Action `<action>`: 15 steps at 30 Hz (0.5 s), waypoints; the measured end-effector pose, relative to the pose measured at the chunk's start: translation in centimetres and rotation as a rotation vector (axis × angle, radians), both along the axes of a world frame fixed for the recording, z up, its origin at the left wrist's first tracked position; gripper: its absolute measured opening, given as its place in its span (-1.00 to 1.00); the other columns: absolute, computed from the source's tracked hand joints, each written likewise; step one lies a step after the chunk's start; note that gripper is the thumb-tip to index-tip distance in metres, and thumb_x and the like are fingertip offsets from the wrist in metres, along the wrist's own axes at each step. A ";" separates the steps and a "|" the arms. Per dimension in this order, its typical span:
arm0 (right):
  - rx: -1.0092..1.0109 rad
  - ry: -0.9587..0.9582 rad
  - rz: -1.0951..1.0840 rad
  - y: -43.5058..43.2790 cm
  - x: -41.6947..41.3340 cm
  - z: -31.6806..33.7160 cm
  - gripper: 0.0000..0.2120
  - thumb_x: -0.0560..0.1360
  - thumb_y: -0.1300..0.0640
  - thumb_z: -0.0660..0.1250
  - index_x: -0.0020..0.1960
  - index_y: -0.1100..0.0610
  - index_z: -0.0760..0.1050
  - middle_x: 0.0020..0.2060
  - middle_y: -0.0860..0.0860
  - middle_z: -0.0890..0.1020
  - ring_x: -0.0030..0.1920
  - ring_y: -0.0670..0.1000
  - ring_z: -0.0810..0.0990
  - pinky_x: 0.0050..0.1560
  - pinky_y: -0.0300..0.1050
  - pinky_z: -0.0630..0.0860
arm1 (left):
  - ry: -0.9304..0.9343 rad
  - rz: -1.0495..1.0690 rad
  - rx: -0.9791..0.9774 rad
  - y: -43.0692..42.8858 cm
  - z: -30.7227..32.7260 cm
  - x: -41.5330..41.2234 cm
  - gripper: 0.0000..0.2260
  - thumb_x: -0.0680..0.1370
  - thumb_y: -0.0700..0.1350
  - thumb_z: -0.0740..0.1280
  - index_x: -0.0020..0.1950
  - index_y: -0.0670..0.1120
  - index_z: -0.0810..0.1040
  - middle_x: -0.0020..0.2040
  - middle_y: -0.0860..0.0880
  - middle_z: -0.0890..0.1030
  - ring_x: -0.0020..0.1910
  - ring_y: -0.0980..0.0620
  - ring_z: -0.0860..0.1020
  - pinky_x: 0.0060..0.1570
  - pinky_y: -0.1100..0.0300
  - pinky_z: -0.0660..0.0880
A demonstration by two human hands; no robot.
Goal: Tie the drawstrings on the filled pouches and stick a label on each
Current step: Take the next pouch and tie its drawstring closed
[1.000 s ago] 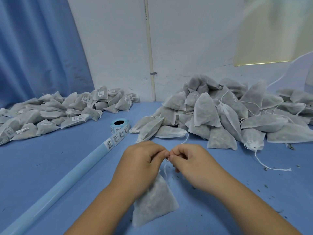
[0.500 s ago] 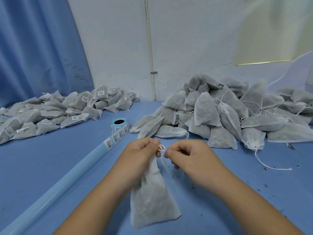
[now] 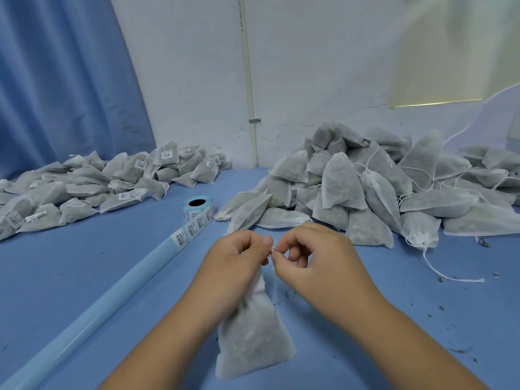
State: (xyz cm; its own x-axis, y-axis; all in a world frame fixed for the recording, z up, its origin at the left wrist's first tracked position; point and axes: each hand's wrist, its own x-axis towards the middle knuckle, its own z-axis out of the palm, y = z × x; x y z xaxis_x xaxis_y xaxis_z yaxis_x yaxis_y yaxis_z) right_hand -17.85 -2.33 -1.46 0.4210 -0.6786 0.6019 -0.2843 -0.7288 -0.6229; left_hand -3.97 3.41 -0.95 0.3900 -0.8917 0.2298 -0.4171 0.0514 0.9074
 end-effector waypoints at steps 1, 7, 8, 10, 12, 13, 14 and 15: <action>-0.003 0.005 -0.013 -0.1 0.0 0.0 -0.89 0.38 0.10 0.44 -0.29 -0.03 0.56 -0.38 -0.11 0.49 -0.30 -0.11 0.47 -0.26 -0.18 0.46 | -0.006 0.004 -0.007 0.0 -0.1 0.0 -0.69 0.57 0.00 0.33 -0.39 0.04 0.54 -0.44 0.18 0.50 -0.44 0.22 0.37 -0.37 0.34 0.31; -0.028 0.065 -0.060 -0.1 0.1 -0.2 -0.91 0.38 0.10 0.41 -0.30 -0.01 0.58 -0.41 -0.14 0.48 -0.33 -0.13 0.45 -0.25 -0.15 0.46 | -0.063 0.029 -0.036 -0.2 -0.4 -0.2 -0.70 0.53 -0.02 0.37 -0.42 0.08 0.56 -0.45 0.21 0.54 -0.47 0.28 0.40 -0.41 0.44 0.31; -0.020 0.074 -0.067 -0.2 0.1 -0.1 -0.90 0.38 0.10 0.40 -0.31 -0.01 0.58 -0.43 -0.14 0.49 -0.34 -0.13 0.45 -0.27 -0.16 0.46 | -0.075 0.026 -0.033 -0.2 -0.4 -0.1 -0.71 0.53 -0.02 0.38 -0.41 0.07 0.57 -0.45 0.22 0.55 -0.47 0.29 0.41 -0.41 0.45 0.31; 0.054 0.081 -0.064 -0.3 -0.1 0.0 -0.88 0.37 0.10 0.39 -0.34 -0.01 0.57 -0.47 -0.14 0.50 -0.37 -0.15 0.46 -0.35 -0.25 0.41 | -0.087 0.004 -0.014 -0.1 -0.3 0.2 -0.75 0.52 -0.02 0.39 -0.38 0.06 0.61 -0.44 0.23 0.56 -0.47 0.31 0.42 -0.41 0.48 0.30; 0.215 0.044 -0.029 -0.4 -0.3 0.1 -0.88 0.35 0.11 0.39 -0.37 0.01 0.56 -0.52 -0.16 0.49 -0.48 -0.17 0.42 -0.46 -0.35 0.33 | -0.081 -0.025 0.014 -0.1 -0.2 0.5 -0.80 0.51 -0.01 0.41 -0.32 0.06 0.65 -0.40 0.22 0.59 -0.45 0.30 0.42 -0.40 0.48 0.31; 0.304 0.003 -0.007 -0.6 -0.4 0.3 -0.88 0.34 0.13 0.38 -0.37 0.03 0.55 -0.54 -0.16 0.47 -0.51 -0.17 0.38 -0.49 -0.36 0.31 | -0.077 -0.026 0.025 -0.2 -0.2 0.6 -0.83 0.51 0.00 0.42 -0.29 0.09 0.65 -0.39 0.21 0.61 -0.43 0.29 0.42 -0.38 0.46 0.33; 0.386 -0.049 0.017 -0.9 -0.6 0.5 -0.88 0.34 0.14 0.37 -0.37 0.04 0.54 -0.55 -0.14 0.46 -0.51 -0.17 0.36 -0.48 -0.34 0.31 | -0.071 -0.014 0.031 -0.2 -0.2 0.8 -0.85 0.50 0.00 0.42 -0.28 0.12 0.65 -0.38 0.21 0.61 -0.42 0.29 0.44 -0.34 0.43 0.36; 0.471 -0.110 0.049 -1.1 -0.9 0.8 -0.87 0.34 0.15 0.36 -0.38 0.03 0.54 -0.54 -0.12 0.46 -0.49 -0.12 0.37 -0.47 -0.32 0.32 | -0.060 0.006 0.032 -0.3 -0.1 1.1 -0.84 0.51 0.00 0.41 -0.29 0.14 0.64 -0.38 0.22 0.61 -0.41 0.29 0.46 -0.30 0.38 0.39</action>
State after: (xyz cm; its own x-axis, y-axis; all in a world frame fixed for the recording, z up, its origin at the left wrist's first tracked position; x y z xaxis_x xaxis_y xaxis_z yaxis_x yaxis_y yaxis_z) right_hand -18.73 -3.40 -0.63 0.4103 -0.8690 0.2765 -0.1704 -0.3709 -0.9129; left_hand -2.91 3.12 -1.07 0.3820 -0.8964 0.2246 -0.4711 0.0202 0.8819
